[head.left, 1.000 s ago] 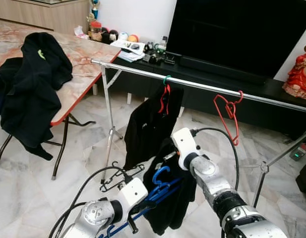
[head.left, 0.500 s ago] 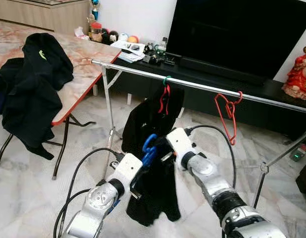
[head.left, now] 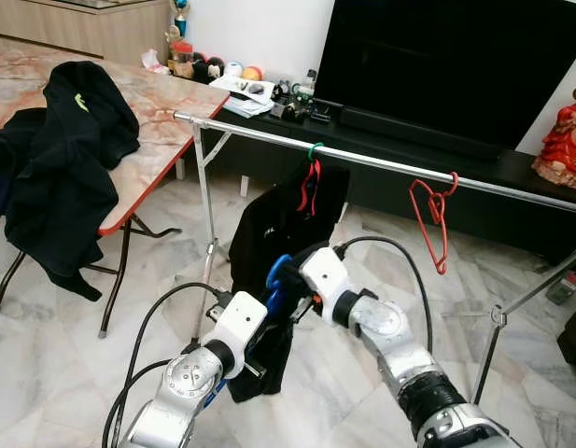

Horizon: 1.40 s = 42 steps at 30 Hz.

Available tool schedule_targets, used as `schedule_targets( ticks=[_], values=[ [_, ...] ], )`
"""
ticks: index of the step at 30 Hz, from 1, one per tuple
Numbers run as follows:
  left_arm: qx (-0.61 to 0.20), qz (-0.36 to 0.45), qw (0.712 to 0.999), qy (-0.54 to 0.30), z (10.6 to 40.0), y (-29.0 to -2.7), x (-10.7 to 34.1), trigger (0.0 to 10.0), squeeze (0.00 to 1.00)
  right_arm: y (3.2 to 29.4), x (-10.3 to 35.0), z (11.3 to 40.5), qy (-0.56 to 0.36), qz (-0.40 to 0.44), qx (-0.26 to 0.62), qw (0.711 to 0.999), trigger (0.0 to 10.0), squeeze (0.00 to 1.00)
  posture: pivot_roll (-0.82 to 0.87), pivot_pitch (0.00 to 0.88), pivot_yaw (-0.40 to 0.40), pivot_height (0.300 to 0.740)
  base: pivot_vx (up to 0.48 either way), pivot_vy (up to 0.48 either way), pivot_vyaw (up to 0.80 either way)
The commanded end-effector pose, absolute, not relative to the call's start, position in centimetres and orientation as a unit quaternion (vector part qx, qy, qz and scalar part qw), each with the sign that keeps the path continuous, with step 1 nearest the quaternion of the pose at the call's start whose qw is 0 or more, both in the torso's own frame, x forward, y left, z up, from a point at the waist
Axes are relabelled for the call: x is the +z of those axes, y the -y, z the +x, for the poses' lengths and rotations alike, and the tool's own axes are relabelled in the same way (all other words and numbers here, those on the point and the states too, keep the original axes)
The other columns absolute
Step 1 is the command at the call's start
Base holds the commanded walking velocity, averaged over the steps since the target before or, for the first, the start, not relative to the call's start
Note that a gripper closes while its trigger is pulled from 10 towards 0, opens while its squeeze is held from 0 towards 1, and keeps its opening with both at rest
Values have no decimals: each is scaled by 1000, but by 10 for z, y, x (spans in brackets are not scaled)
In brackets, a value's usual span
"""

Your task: Hang hanger

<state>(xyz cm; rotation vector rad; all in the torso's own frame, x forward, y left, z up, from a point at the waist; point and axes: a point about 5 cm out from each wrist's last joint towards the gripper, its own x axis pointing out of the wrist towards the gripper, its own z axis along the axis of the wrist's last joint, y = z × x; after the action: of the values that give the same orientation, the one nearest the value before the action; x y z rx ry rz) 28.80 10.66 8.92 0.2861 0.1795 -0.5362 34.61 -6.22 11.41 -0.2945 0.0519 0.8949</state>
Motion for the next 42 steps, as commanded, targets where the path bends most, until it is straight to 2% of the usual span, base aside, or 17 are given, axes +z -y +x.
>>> schedule_targets(
  ticks=[1,5,6,8,10,13,18,20,23,27,29,32,34,36,37,42],
  values=[
    [-272,131,951,-65,291,-97,97,10000,0,49,112,336,-17,-165,484,859,10000,0,206,0,-179,740,0,0,0],
    [-263,124,955,-62,293,-100,99,10000,0,50,110,333,-26,-170,495,852,10000,0,206,0,-179,740,0,0,0],
    [-257,125,956,-60,294,-101,99,10000,0,54,107,332,-35,-193,492,848,10000,0,205,0,-180,740,0,0,0],
    [-253,125,957,-59,295,-102,100,10000,0,60,104,335,-45,-218,475,851,10000,0,205,0,-180,740,0,0,0],
    [-253,124,957,-60,295,-102,99,10000,0,74,101,343,-72,-233,426,871,10000,0,202,0,-179,740,0,0,0],
    [-256,124,957,-62,294,-101,96,10000,0,81,101,346,-82,-231,402,882,10000,0,199,0,-179,740,0,0,0],
    [-256,121,957,-63,294,-100,96,10000,0,83,101,345,-85,-232,402,882,10000,0,201,0,-181,740,0,0,0],
    [-255,121,957,-62,294,-101,96,10000,0,92,99,350,-105,-216,355,904,10000,0,203,0,-182,740,0,0,0],
    [-255,120,957,-61,294,-101,96,10000,0,98,96,353,-119,-203,330,914,10000,0,203,0,-182,740,0,0,0],
    [-258,121,957,-60,294,-102,96,10000,0,114,92,360,-151,-181,248,940,10000,0,206,0,-183,740,0,0,0],
    [-258,120,957,-59,294,-102,96,10000,0,116,92,361,-153,-179,238,942,10000,0,206,0,-183,740,0,0,0],
    [-258,118,957,-60,294,-101,96,10000,0,117,99,364,-147,-116,224,956,10000,0,206,0,-189,740,0,0,0],
    [-258,117,957,-60,293,-100,96,10000,0,112,102,362,-136,-100,250,954,10000,0,207,0,-190,740,0,0,0],
    [-258,115,958,-60,293,-99,95,10000,0,98,107,354,-116,-80,332,933,10000,0,206,0,-192,740,0,0,0],
    [-257,114,958,-60,293,-99,95,10000,0,96,108,352,-114,-81,346,928,10000,0,203,0,-193,740,0,0,0],
    [-253,110,959,-60,294,-99,95,10000,0,102,99,335,-120,-138,417,890,10000,0,198,0,-196,740,0,0,0]
  ],
)
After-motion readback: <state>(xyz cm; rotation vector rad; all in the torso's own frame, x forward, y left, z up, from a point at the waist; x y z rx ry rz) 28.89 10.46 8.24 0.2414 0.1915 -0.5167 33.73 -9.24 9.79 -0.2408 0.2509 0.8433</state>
